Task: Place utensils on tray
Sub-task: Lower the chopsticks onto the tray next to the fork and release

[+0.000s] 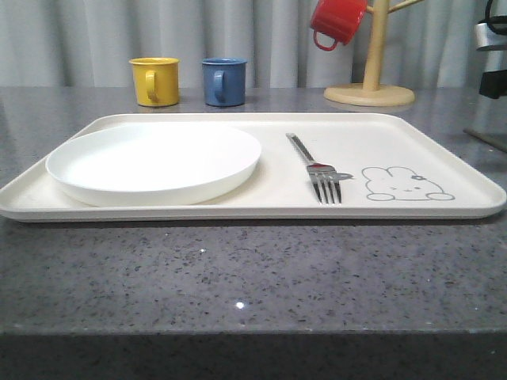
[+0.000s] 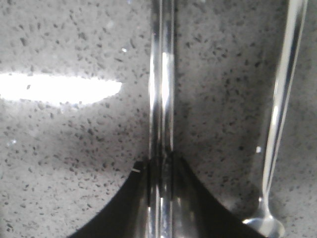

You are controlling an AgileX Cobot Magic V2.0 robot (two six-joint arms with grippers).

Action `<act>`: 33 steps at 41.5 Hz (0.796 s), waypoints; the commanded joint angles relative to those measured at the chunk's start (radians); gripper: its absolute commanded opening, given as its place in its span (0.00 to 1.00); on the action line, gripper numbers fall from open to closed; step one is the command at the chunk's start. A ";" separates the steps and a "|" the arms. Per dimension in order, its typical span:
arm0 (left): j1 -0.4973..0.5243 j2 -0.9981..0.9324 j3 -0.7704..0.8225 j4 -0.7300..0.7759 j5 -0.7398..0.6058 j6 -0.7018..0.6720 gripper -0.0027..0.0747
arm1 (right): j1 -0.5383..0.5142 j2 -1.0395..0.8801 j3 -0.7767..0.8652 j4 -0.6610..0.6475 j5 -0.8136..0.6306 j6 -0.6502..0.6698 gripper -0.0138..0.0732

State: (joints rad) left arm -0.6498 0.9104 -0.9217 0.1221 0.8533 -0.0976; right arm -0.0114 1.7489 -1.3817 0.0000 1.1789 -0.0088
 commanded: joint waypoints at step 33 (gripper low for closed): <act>-0.009 -0.006 -0.026 0.009 -0.062 -0.013 0.43 | 0.290 -0.043 -0.046 0.359 -0.099 0.178 0.24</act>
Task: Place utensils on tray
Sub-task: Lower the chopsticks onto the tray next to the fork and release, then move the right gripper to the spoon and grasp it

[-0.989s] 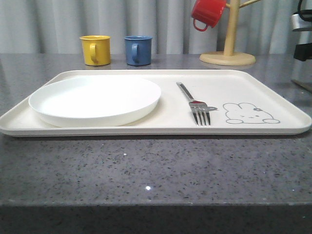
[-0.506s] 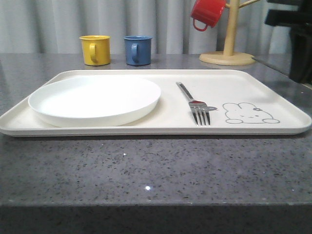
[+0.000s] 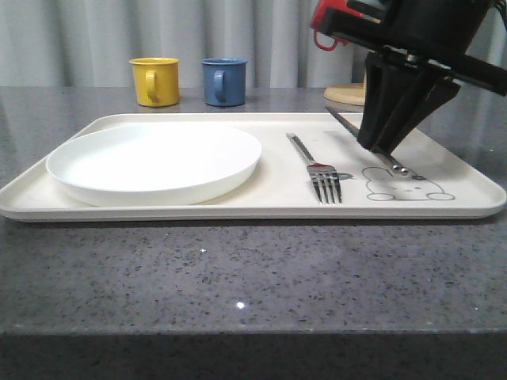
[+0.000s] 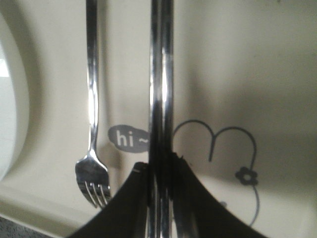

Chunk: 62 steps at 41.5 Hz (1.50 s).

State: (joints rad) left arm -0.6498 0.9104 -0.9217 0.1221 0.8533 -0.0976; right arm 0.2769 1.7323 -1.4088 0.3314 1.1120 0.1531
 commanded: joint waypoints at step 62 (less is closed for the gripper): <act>-0.009 -0.006 -0.026 0.009 -0.066 -0.013 0.43 | -0.361 -0.049 -0.015 -0.471 0.027 -0.153 0.45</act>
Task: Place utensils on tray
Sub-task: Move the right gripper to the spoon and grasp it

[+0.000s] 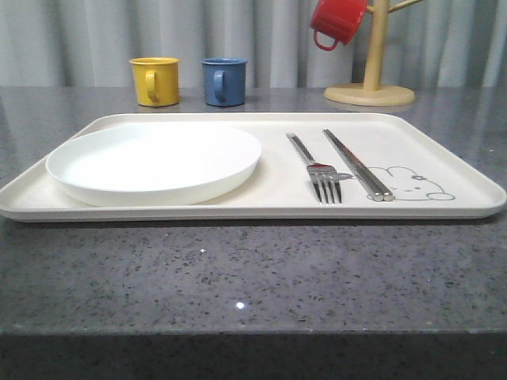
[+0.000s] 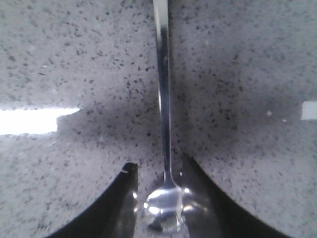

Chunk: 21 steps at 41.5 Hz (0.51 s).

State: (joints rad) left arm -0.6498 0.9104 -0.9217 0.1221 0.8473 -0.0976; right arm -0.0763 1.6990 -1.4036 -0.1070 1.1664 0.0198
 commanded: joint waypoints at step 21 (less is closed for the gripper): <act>-0.009 -0.006 -0.026 0.009 -0.060 -0.013 0.43 | -0.008 0.035 -0.022 -0.041 -0.046 -0.020 0.18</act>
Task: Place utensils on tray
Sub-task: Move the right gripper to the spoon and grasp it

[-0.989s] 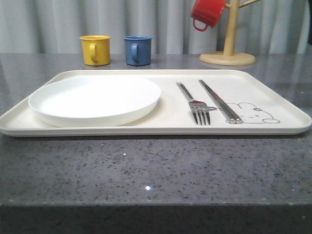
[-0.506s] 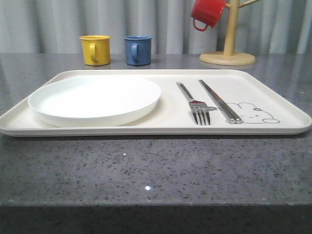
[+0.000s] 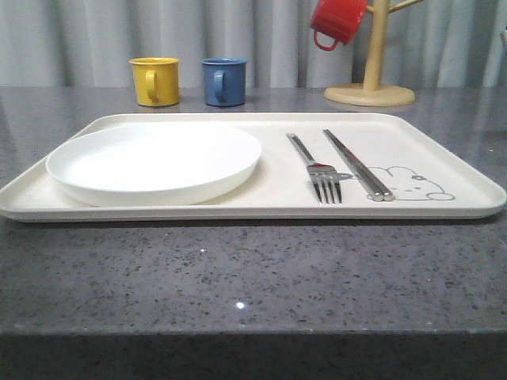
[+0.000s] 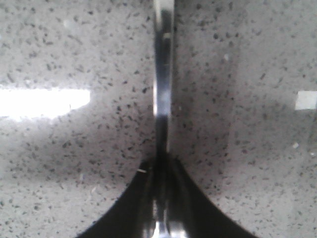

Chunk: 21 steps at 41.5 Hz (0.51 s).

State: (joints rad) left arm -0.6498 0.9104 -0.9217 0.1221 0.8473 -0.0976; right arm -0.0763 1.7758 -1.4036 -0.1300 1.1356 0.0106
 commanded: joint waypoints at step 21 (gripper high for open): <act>-0.009 -0.006 -0.026 0.009 -0.065 -0.013 0.43 | 0.163 -0.191 -0.043 0.272 0.110 -0.011 0.18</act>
State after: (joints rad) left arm -0.6498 0.9104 -0.9217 0.1221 0.8469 -0.0976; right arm 0.0437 1.6388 -1.4148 0.0711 1.2191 0.0090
